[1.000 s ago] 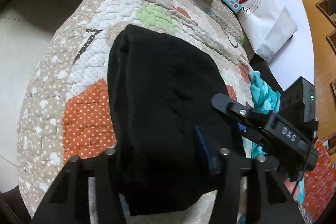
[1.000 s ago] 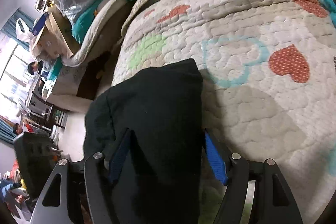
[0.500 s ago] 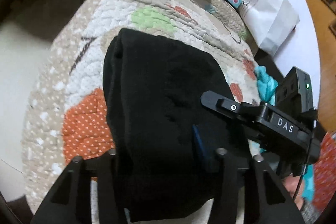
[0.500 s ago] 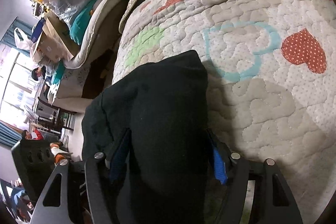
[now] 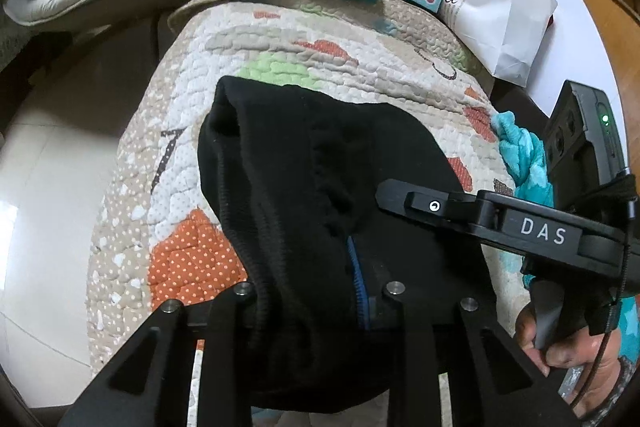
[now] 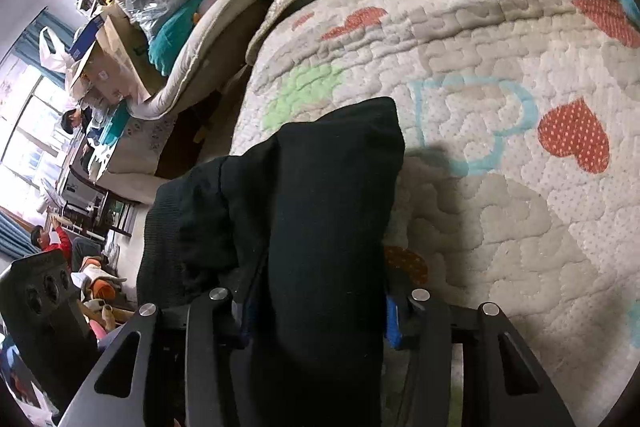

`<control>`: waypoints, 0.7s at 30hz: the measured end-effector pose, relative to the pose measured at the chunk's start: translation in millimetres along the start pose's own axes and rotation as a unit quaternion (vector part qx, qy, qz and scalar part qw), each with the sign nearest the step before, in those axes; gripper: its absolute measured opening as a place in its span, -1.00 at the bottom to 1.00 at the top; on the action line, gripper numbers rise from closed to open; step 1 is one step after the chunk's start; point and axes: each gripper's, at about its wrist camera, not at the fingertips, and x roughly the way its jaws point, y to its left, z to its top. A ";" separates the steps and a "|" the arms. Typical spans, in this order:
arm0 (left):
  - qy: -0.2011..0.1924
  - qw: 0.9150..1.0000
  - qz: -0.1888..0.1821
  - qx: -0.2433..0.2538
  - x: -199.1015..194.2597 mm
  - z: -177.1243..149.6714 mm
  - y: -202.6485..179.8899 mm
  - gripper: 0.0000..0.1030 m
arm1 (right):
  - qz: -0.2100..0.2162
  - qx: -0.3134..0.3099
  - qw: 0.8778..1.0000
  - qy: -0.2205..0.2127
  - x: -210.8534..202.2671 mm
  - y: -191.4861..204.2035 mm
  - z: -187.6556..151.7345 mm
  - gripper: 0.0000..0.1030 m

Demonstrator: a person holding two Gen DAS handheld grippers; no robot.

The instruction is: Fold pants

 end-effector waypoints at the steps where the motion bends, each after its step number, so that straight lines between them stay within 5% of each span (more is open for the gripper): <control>1: -0.005 1.000 0.003 0.004 -2.4 0.6 -1.1 -0.47 | 0.000 -0.006 1.000 -0.002 -2.2 3.5 1.1 -0.03; 21: -0.044 0.999 0.019 0.016 -27.4 9.0 -5.2 -0.48 | -0.007 -0.059 0.998 -0.015 -17.7 39.8 13.4 -0.05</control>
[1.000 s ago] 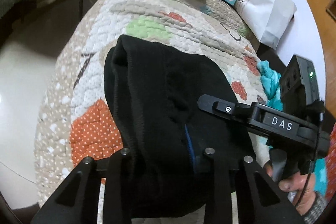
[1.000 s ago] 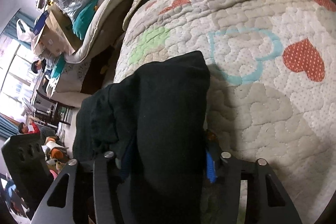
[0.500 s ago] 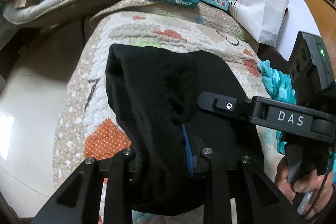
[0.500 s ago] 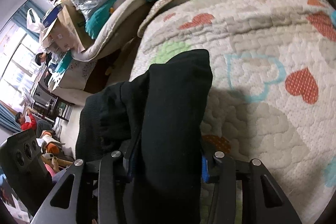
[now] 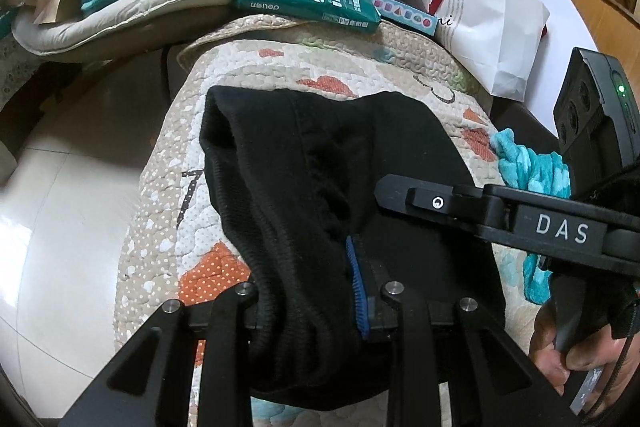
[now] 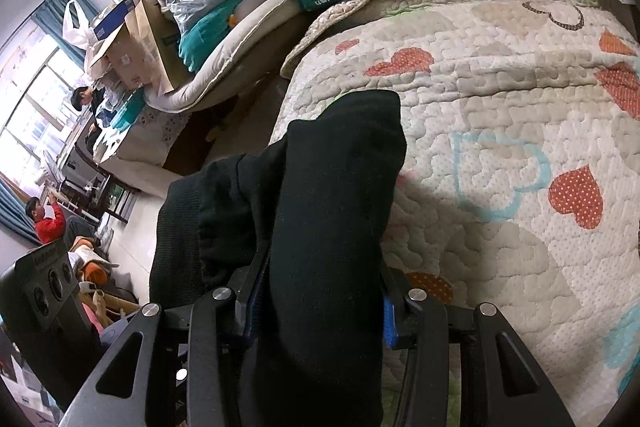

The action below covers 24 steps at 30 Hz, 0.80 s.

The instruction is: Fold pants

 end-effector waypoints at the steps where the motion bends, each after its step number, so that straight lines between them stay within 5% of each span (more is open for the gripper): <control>1: -0.001 1.000 0.000 0.000 -0.9 0.2 0.3 -0.48 | -0.001 -0.001 1.000 0.000 -0.4 1.2 0.3 -0.05; 14: -0.016 1.000 0.001 0.001 -9.9 3.4 2.2 -0.52 | -0.010 -0.012 1.000 0.006 0.1 12.2 5.5 -0.06; 20: 0.031 0.994 -0.043 -0.099 5.7 8.9 43.9 -0.48 | -0.047 -0.001 0.999 0.023 18.7 -6.4 -0.8 0.04; 24: 0.068 0.978 -0.085 -0.180 20.6 3.3 71.2 -0.48 | -0.080 -0.004 0.997 0.010 22.0 -17.0 -4.5 0.15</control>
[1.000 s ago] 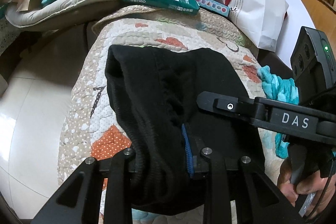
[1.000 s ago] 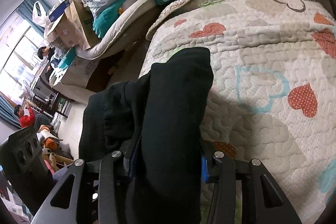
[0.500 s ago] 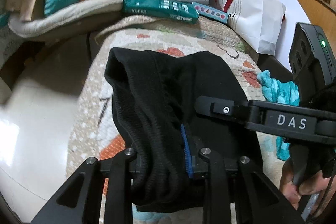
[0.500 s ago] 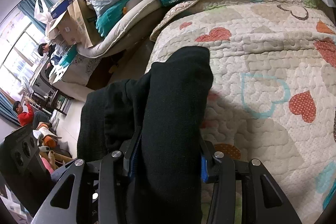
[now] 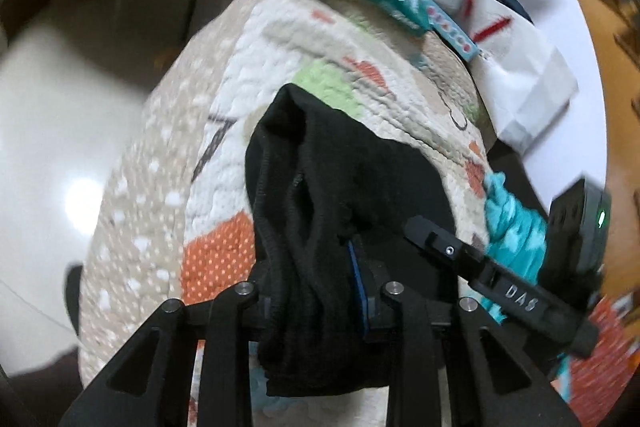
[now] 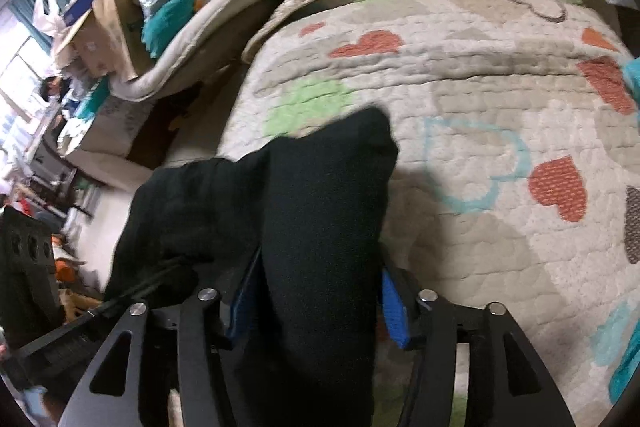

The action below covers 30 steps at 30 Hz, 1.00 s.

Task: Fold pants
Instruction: 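Fold the pants end over with the left gripper toward the right gripper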

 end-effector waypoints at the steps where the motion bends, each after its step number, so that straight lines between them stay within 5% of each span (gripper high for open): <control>1: 0.003 1.000 -0.011 -0.008 0.5 0.4 2.4 -0.48 | 0.002 0.000 1.000 -0.001 -0.4 -2.9 0.1 0.15; 6: 0.001 0.999 -0.051 -0.010 -3.3 3.5 1.7 -0.47 | -0.005 -0.008 1.000 0.004 -0.4 -18.0 1.9 0.09; 14: 0.009 1.000 -0.029 0.003 6.8 3.1 -0.8 -0.44 | 0.066 0.069 0.995 0.003 -2.6 -37.1 -1.4 0.11; 16: 0.008 0.999 -0.031 -0.001 5.6 4.1 0.6 -0.44 | 0.071 0.072 0.995 0.006 -4.3 -39.6 -1.5 -0.22; 25: 0.009 0.999 -0.045 -0.024 4.0 4.4 8.9 -0.28 | -0.036 0.018 0.999 0.020 5.3 -37.2 -2.7 -0.35; 30: 0.001 0.998 -0.054 -0.045 1.7 2.8 15.8 -0.02 | -0.074 -0.004 0.997 0.025 5.3 -36.6 2.2 -0.29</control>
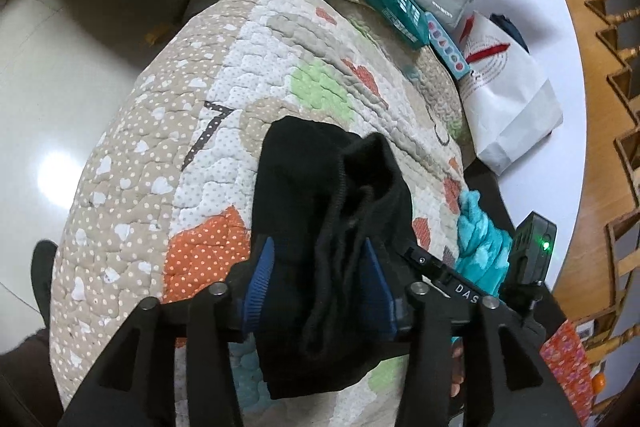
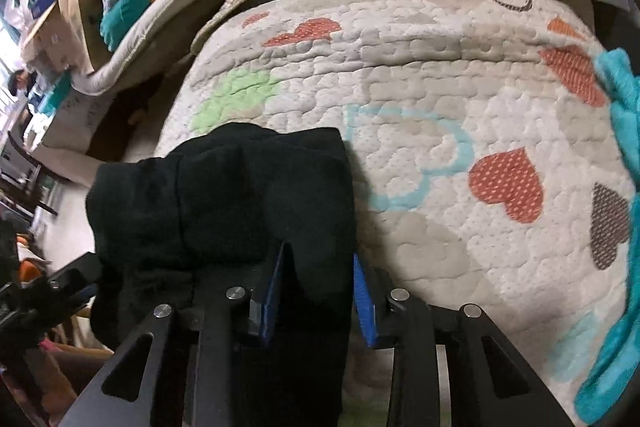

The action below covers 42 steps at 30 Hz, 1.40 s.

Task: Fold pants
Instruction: 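Fold the pants end over with the left gripper toward the right gripper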

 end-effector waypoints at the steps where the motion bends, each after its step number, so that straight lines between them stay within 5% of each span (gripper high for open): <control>1: -0.002 1.000 -0.004 -0.008 0.5 -0.9 2.2 0.01 | -0.002 -0.003 1.000 0.000 -0.3 0.7 -0.1 -0.26; 8: 0.003 1.000 0.001 0.004 14.7 -9.4 -3.6 0.23 | 0.040 0.051 0.998 -0.003 0.4 -20.0 -4.8 0.08; 14: 0.017 0.997 0.055 0.050 41.9 -18.0 -11.9 0.30 | 0.122 0.092 0.988 0.001 6.0 -24.6 -6.0 0.22; 16: 0.016 0.994 0.070 0.079 42.3 -21.1 -19.7 0.06 | 0.132 0.089 0.987 0.005 10.7 -21.3 -2.8 0.27; 17: 0.018 0.994 0.067 0.088 42.4 -22.4 -21.4 -0.22 | 0.140 0.085 0.986 0.010 15.3 -19.3 -0.6 0.32; 22: 0.020 0.995 0.058 0.080 39.8 -21.4 -17.0 -0.39 | 0.177 0.102 0.978 0.028 34.3 -14.1 2.5 0.41; 26: 0.015 0.995 0.055 0.083 34.2 -21.0 -21.0 -0.48 | 0.182 0.084 0.979 0.024 23.4 -6.6 4.2 -0.04; 29: 0.011 0.996 0.046 0.081 29.0 -20.6 -25.7 -0.50 | 0.185 0.066 0.980 0.016 9.1 0.6 8.4 -0.18; 42: -0.019 0.997 0.010 0.071 5.2 9.0 -38.1 -0.50 | 0.170 0.015 0.985 -0.025 -25.3 30.8 43.4 -0.22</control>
